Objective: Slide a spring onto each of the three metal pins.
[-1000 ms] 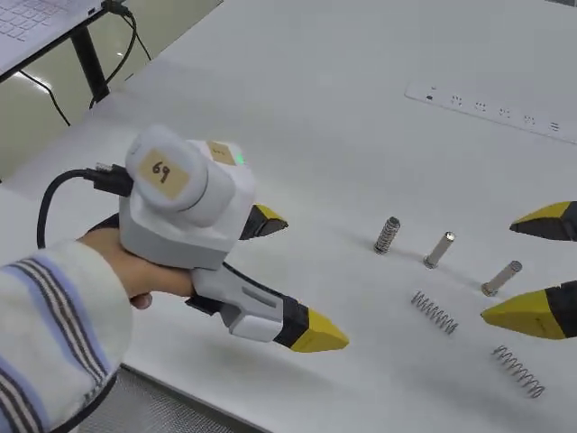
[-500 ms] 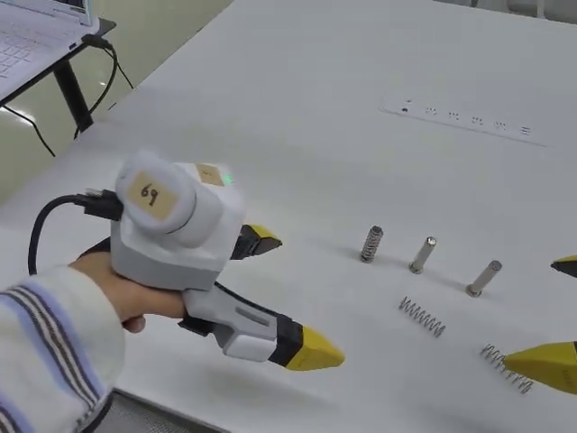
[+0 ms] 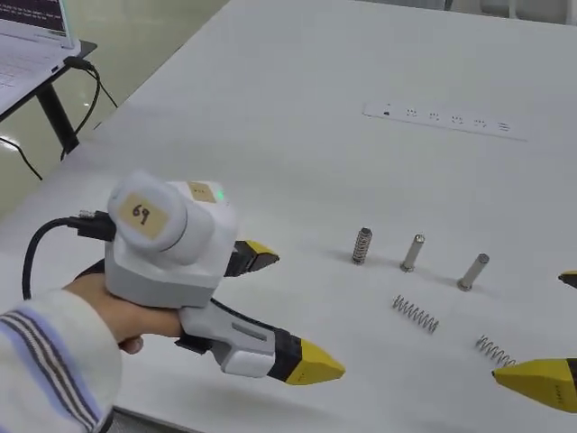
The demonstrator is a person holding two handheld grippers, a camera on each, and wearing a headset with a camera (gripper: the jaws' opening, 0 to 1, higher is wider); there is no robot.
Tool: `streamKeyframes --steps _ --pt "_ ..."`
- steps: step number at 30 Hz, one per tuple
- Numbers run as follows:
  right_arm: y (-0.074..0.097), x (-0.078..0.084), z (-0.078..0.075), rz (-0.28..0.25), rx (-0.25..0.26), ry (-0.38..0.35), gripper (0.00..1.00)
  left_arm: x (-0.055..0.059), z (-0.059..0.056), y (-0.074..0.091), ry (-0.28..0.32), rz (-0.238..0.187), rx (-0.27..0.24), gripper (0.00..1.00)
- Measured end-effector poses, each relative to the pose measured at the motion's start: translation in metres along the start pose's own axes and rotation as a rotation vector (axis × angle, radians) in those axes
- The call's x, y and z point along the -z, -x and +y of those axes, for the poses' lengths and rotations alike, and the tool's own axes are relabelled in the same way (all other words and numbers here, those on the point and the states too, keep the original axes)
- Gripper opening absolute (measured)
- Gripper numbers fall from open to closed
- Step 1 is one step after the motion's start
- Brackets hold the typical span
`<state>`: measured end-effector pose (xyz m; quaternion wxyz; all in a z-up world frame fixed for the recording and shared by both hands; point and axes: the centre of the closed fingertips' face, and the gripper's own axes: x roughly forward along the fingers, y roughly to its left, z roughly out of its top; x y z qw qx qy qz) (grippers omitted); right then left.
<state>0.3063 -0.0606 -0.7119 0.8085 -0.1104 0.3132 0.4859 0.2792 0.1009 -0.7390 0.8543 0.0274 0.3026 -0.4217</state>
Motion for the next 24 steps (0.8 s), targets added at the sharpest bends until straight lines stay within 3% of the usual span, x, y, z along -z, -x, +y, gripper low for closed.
streamKeyframes --steps 10,17,24 --pt "-0.003 0.007 -0.006 -0.055 0.042 -0.072 0.99 0.005 -0.001 -0.002 0.006 0.018 0.015 0.83" --pt "-0.002 0.002 -0.011 -0.089 0.071 -0.066 0.99 0.006 -0.004 -0.007 -0.012 0.024 0.031 0.83" --pt "0.000 0.005 -0.015 -0.083 0.099 -0.058 0.99 0.008 -0.004 -0.009 -0.009 0.043 0.043 0.77"
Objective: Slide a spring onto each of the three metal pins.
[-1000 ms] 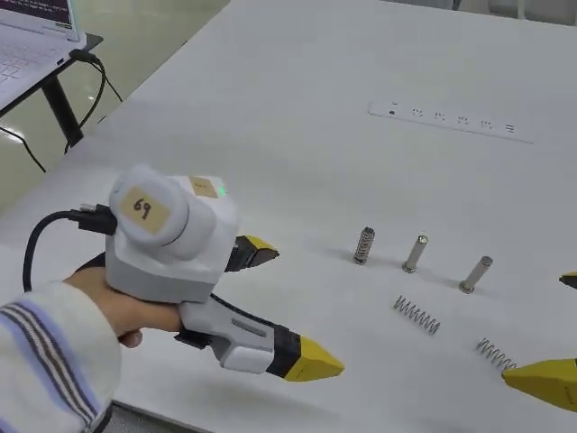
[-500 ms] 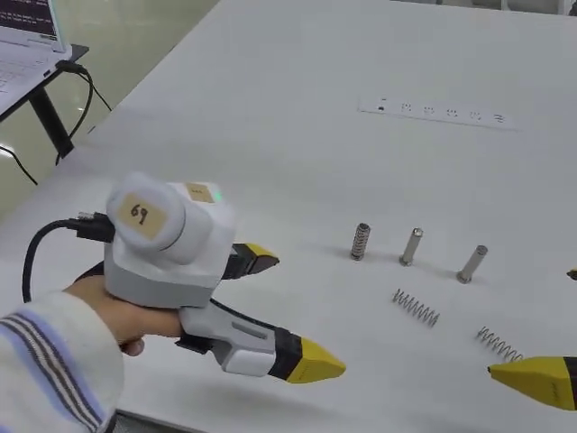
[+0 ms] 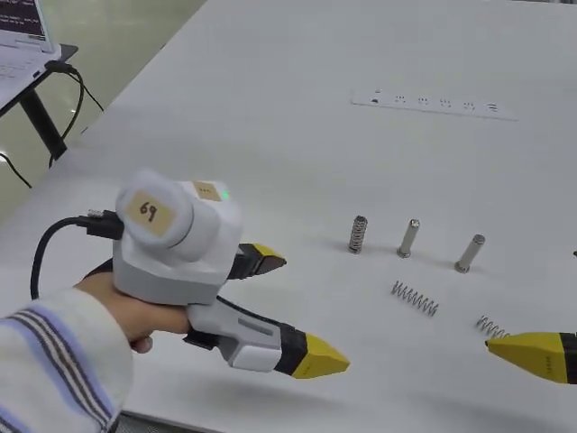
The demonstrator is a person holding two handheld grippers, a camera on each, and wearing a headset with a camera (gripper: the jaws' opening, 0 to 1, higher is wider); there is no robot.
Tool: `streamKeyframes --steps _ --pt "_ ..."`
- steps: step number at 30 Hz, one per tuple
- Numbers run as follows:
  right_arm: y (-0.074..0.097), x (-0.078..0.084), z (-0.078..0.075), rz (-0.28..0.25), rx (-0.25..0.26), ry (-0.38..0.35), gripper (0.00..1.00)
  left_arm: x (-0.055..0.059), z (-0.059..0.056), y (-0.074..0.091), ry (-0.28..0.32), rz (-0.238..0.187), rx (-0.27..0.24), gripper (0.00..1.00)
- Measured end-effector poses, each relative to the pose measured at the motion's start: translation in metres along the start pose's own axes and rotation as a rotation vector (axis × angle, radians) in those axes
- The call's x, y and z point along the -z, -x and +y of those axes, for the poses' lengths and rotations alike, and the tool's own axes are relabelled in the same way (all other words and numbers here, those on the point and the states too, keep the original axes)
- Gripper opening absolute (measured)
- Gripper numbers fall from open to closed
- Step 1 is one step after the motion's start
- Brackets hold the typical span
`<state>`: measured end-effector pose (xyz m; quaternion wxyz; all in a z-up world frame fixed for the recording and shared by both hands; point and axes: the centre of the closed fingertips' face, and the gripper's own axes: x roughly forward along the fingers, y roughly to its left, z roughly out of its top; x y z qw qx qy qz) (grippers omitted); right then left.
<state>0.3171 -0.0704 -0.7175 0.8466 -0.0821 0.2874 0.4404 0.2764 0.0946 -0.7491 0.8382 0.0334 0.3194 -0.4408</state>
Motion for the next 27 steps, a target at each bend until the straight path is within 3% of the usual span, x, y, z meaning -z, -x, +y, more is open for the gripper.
streamKeyframes --steps 8,13,19,27 --pt "0.003 0.001 -0.003 -0.002 0.028 0.010 0.99 -0.004 0.003 0.000 -0.016 -0.002 -0.003 0.78" --pt "0.005 0.002 -0.007 -0.016 0.040 -0.010 0.99 -0.006 0.005 -0.002 -0.067 -0.001 -0.009 0.80" --pt "0.007 0.005 -0.007 -0.008 0.043 -0.014 0.99 -0.011 0.007 -0.007 -0.099 -0.002 0.003 0.76" --pt "0.008 0.009 -0.007 0.005 0.046 -0.023 0.99 -0.005 0.005 -0.019 -0.196 0.078 0.046 0.71"
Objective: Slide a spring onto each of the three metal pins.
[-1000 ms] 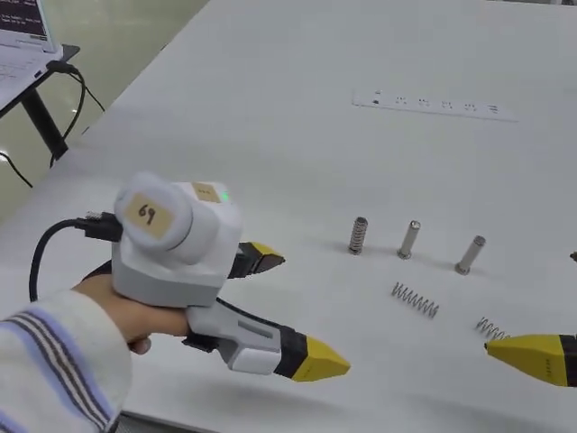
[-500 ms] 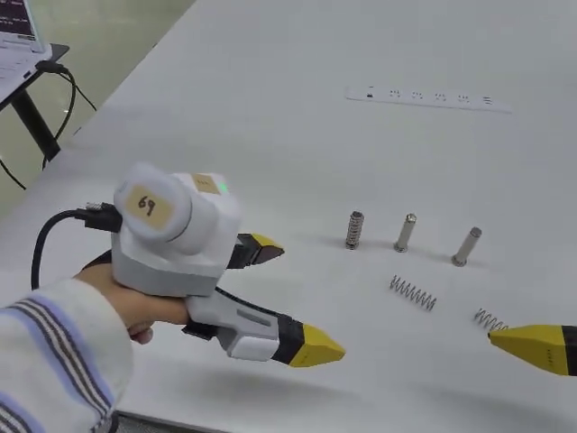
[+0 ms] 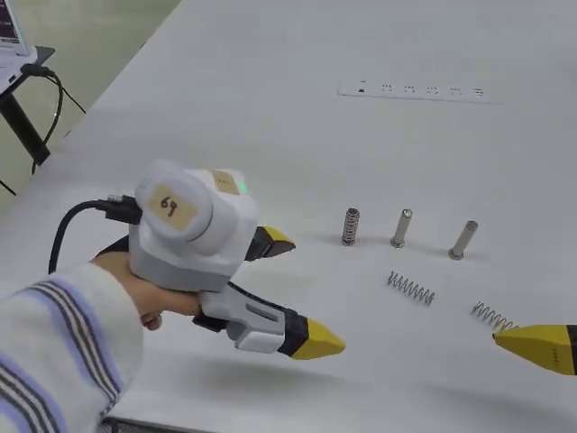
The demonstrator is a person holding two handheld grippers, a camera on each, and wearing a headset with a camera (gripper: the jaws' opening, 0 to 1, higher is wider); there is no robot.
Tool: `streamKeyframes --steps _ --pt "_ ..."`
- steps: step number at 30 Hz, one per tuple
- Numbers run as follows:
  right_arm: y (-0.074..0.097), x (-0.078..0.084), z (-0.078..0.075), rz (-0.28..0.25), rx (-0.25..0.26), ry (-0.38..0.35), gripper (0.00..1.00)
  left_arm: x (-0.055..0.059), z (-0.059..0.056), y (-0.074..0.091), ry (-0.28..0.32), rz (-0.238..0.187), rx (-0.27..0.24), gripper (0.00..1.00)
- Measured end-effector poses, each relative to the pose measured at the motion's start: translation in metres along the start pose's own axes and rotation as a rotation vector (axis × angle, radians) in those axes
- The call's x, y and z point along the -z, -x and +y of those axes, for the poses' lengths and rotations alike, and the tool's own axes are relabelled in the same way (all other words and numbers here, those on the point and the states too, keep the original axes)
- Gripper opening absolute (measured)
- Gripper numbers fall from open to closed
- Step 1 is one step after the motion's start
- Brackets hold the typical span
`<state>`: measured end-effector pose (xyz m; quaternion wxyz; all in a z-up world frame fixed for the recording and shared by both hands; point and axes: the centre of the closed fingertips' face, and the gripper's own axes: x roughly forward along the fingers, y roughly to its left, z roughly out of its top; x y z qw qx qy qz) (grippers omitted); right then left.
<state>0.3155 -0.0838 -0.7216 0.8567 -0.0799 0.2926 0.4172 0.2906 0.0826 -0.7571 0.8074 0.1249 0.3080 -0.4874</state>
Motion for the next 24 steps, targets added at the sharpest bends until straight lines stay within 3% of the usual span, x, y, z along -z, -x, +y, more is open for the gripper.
streamKeyframes --steps 3,17,24 --pt "0.000 -0.002 0.001 -0.006 -0.002 -0.001 0.99 0.001 -0.002 -0.006 -0.005 0.021 0.026 0.70" --pt "-0.003 -0.003 0.006 0.008 -0.016 0.005 0.99 -0.015 -0.001 -0.031 -0.050 -0.016 0.087 0.64" --pt "-0.003 -0.002 0.007 0.012 -0.018 0.004 0.99 -0.020 -0.002 -0.043 -0.070 -0.016 0.134 0.56"
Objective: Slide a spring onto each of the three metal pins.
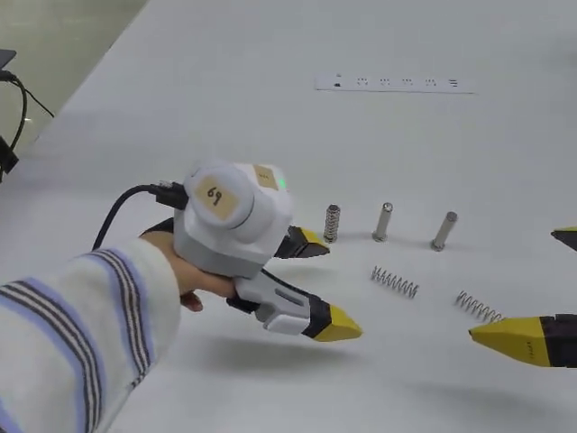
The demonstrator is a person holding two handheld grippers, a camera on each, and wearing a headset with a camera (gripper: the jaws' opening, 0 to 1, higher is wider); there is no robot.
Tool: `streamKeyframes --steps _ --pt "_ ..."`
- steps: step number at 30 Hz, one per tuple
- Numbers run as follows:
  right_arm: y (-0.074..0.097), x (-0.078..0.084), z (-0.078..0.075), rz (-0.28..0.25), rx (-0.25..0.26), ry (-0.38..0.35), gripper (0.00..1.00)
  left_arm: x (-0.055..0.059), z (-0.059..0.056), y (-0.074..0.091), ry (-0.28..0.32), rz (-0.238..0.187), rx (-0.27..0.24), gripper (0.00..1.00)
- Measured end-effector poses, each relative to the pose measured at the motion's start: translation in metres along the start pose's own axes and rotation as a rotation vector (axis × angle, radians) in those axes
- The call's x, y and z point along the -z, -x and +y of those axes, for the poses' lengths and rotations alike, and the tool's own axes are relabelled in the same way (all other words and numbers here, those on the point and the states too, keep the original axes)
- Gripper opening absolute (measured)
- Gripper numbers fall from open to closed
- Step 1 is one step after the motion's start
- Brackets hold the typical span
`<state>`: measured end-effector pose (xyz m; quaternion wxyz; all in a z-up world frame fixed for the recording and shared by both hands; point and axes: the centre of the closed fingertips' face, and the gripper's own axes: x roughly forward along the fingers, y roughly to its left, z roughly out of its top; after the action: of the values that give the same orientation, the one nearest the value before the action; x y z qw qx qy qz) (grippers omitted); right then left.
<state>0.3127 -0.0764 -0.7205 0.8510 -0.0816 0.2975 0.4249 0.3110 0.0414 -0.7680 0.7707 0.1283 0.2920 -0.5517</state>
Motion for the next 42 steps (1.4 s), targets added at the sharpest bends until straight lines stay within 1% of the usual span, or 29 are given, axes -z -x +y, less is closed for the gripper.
streamKeyframes --steps 5,7,8,10,14,18,20,22,25,29,30,32,34,35,37,38,40,42 --pt "0.001 0.001 -0.001 0.008 0.001 0.001 0.99 0.000 0.000 -0.009 -0.001 0.007 0.017 0.54" --pt "0.002 0.002 -0.002 0.011 0.005 0.001 0.99 0.002 -0.001 -0.012 -0.046 0.038 0.021 0.53" --pt "0.002 0.002 -0.003 0.012 0.009 -0.001 0.99 0.003 -0.001 -0.014 -0.055 0.046 0.015 0.53" --pt "0.003 0.003 -0.003 0.011 0.009 -0.007 0.99 0.002 0.000 -0.016 -0.054 0.046 0.014 0.51" --pt "0.004 0.007 -0.002 0.019 0.006 -0.008 0.98 -0.003 0.004 -0.023 -0.047 0.043 0.012 0.48" --pt "0.004 0.009 0.001 0.020 0.005 -0.013 0.98 -0.007 0.007 -0.030 -0.071 0.057 0.022 0.47" --pt "0.005 0.010 0.002 0.022 0.004 -0.019 0.97 -0.009 0.010 -0.034 -0.066 0.058 0.020 0.48" --pt "0.005 0.012 0.004 0.026 -0.003 -0.016 0.96 -0.011 0.012 -0.038 -0.078 0.076 0.023 0.48" --pt "0.005 0.012 0.005 0.023 -0.004 -0.018 0.95 -0.013 0.010 -0.043 -0.100 0.085 0.045 0.43" --pt "0.006 0.009 0.003 0.008 0.006 -0.027 0.95 -0.015 0.008 -0.051 -0.122 0.096 0.069 0.40" --pt "0.006 0.009 0.003 0.008 0.007 -0.027 0.95 -0.014 0.008 -0.054 -0.137 0.103 0.073 0.39" --pt "0.007 0.008 0.003 0.007 0.006 -0.025 0.95 -0.015 0.008 -0.056 -0.148 0.110 0.077 0.38" --pt "0.007 0.008 0.003 0.008 0.005 -0.028 0.95 -0.015 0.008 -0.059 -0.148 0.113 0.089 0.37" --pt "0.007 0.008 0.003 0.008 0.005 -0.029 0.95 -0.014 0.007 -0.060 -0.137 0.116 0.095 0.36" --pt "0.007 0.009 0.003 0.010 0.005 -0.030 0.94 -0.013 0.008 -0.062 -0.077 0.118 0.100 0.32" --pt "0.008 0.009 0.003 0.008 0.005 -0.029 0.94 -0.013 0.010 -0.062 -0.069 0.116 0.094 0.30" --pt "0.008 0.008 0.003 0.003 0.009 -0.032 0.94 -0.012 0.010 -0.062 -0.069 0.121 0.094 0.27" --pt "0.008 0.008 0.003 -0.001 0.011 -0.036 0.93 -0.008 0.010 -0.062 -0.082 0.133 0.099 0.24"
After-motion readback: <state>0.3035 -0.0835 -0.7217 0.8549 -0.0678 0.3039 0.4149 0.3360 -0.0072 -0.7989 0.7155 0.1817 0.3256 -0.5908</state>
